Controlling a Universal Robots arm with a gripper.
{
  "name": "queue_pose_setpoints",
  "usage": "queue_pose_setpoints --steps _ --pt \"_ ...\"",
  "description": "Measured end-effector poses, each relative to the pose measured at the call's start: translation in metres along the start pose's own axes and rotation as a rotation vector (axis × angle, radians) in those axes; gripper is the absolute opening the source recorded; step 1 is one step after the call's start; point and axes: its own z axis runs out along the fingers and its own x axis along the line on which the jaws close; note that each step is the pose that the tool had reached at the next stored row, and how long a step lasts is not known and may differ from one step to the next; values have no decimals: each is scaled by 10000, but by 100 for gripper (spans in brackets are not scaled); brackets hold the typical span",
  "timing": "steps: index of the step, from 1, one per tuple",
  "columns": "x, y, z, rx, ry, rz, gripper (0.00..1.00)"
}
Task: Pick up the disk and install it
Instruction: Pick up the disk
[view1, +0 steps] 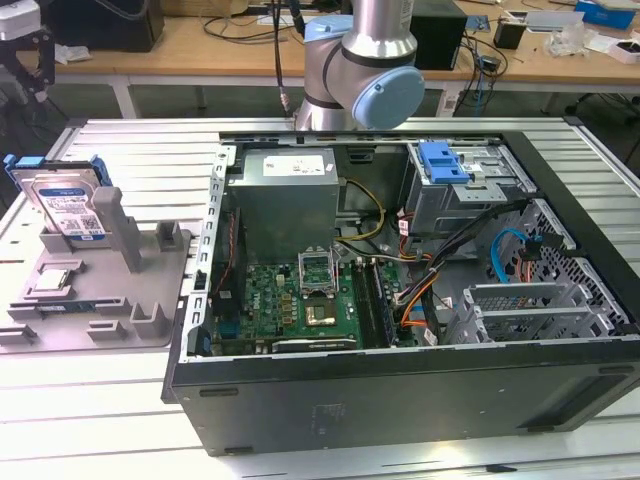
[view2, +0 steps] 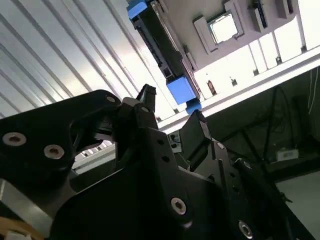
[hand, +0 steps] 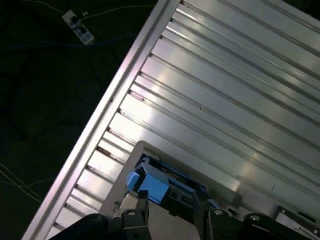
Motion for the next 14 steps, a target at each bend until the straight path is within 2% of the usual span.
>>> queue_pose_setpoints --steps 3,5,6,7,9,14 --pt "0 0 0 2 35 -766 48" --pt "0 0 0 5 72 -1566 48" --pt "0 0 0 7 99 -2180 48" --pt "0 0 0 9 116 -2561 48" --pt "0 0 0 10 130 -2873 48" --pt "0 0 0 18 202 -4520 48"
